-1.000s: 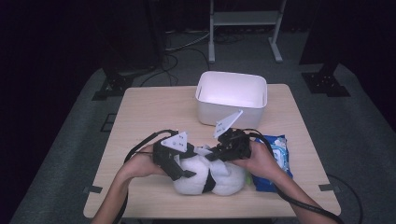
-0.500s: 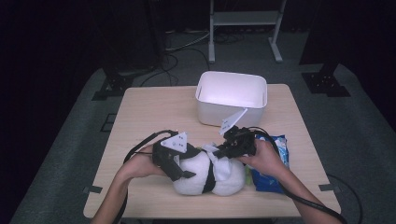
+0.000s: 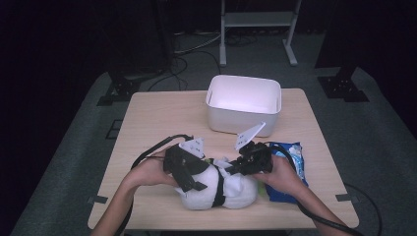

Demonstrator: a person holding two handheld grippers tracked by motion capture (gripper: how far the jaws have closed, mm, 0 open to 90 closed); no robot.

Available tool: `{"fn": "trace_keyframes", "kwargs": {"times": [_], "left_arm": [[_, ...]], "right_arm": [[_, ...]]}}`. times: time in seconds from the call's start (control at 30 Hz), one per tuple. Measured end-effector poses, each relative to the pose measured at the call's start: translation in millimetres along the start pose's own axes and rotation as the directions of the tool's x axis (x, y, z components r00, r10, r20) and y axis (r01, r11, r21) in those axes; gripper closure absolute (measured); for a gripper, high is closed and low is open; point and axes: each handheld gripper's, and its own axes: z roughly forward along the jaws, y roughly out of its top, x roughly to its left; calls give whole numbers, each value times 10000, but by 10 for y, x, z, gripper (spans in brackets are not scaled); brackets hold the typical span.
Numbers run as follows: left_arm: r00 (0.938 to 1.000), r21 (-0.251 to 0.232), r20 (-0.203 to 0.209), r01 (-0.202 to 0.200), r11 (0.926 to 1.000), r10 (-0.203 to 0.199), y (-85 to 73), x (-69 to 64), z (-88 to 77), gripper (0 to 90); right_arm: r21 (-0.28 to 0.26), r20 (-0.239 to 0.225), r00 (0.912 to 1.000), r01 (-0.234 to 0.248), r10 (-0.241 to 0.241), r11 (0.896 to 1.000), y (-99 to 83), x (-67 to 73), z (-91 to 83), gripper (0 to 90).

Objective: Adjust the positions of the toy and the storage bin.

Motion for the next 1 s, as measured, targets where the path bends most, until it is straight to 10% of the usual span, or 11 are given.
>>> {"fn": "trace_keyframes", "kwargs": {"times": [0.3, 0.47, 0.73, 1.0], "left_arm": [[9975, 1022, 712, -28, 9948, -45, 27, -36, 174, 9], [9987, 852, 444, -295, 9959, 258, 33, -34, 109, 203], [9952, 906, -81, -966, 9912, 977, 127, 71, 110, 252], [9733, 1196, -1030, -1926, 9740, 2051, 210, 173, 147, 254]], "right_arm": [[178, -190, 9987, 476, -472, 9987, -9, 200, 78, 799], [136, -155, 9992, 365, -363, 9992, -17, 168, 28, 796], [151, 201, 9995, 260, -263, 9995, 1, 69, -48, 791], [-53, 646, 9979, -90, 94, 9999, 18, -89, -118, 791]]}}
